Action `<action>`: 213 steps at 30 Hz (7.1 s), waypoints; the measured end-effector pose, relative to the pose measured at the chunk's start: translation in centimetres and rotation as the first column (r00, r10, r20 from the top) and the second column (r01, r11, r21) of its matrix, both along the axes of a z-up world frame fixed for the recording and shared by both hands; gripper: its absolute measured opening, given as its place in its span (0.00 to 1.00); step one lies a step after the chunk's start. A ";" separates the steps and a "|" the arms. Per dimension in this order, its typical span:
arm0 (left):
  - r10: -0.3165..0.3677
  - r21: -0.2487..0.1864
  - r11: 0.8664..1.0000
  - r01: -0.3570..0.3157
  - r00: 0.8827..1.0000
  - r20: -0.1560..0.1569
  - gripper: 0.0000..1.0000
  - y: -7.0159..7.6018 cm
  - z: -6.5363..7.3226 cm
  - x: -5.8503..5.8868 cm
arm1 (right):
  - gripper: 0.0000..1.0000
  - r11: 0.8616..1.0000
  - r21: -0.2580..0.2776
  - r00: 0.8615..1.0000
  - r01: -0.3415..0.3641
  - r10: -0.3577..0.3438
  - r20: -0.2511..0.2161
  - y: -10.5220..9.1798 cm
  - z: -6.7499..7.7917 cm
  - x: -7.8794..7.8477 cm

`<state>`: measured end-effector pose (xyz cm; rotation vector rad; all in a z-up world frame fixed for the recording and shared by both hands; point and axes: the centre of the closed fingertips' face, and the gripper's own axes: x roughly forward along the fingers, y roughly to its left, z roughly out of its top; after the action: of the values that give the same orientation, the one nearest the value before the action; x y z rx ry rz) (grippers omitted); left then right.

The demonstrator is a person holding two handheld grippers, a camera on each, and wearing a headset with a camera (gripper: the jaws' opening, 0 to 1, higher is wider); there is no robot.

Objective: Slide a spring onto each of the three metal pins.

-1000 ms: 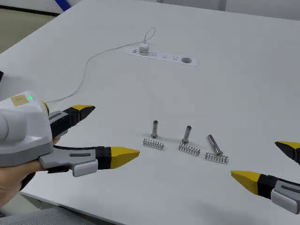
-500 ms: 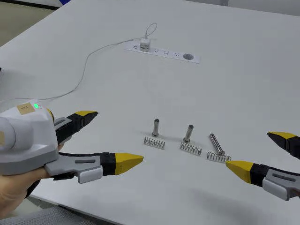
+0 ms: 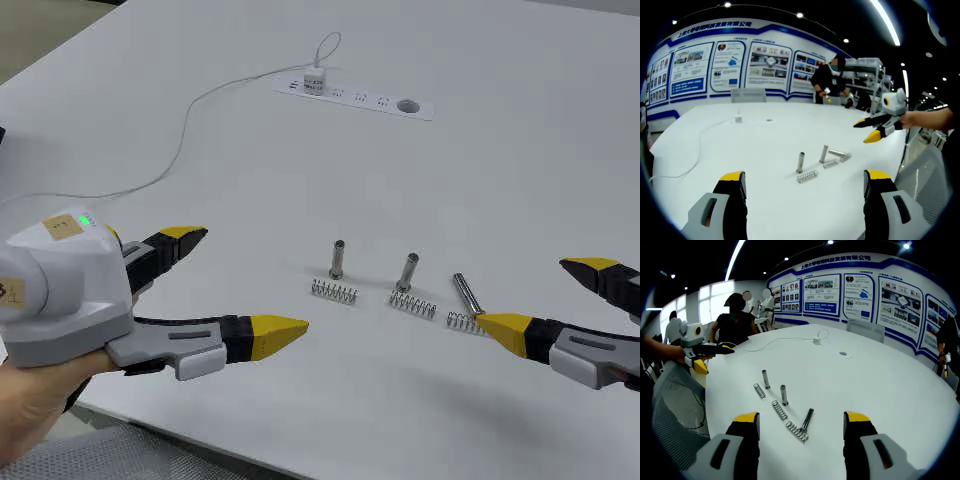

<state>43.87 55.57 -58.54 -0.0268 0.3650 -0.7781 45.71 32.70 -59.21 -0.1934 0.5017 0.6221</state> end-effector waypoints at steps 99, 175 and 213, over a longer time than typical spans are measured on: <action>-0.043 0.017 0.999 0.043 0.998 -0.042 1.00 -0.8 -1.1 -0.8 | 0.16 0.993 -0.098 0.969 0.071 -0.092 -0.228 1.9 -8.9 6.1; -0.067 0.053 0.996 0.069 0.997 -0.042 0.99 -1.2 -1.3 -1.3 | 0.08 0.994 -0.007 0.984 0.106 -0.106 -0.142 1.3 -5.3 6.5; -0.065 0.061 0.996 0.067 0.997 -0.041 0.99 -1.1 -1.3 -1.3 | 0.09 0.997 -0.036 0.993 0.073 -0.076 -0.090 0.0 -4.6 3.9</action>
<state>42.54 54.50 -59.88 0.0289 0.4289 -0.8318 49.61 32.73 -63.86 -0.1765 0.6050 0.5522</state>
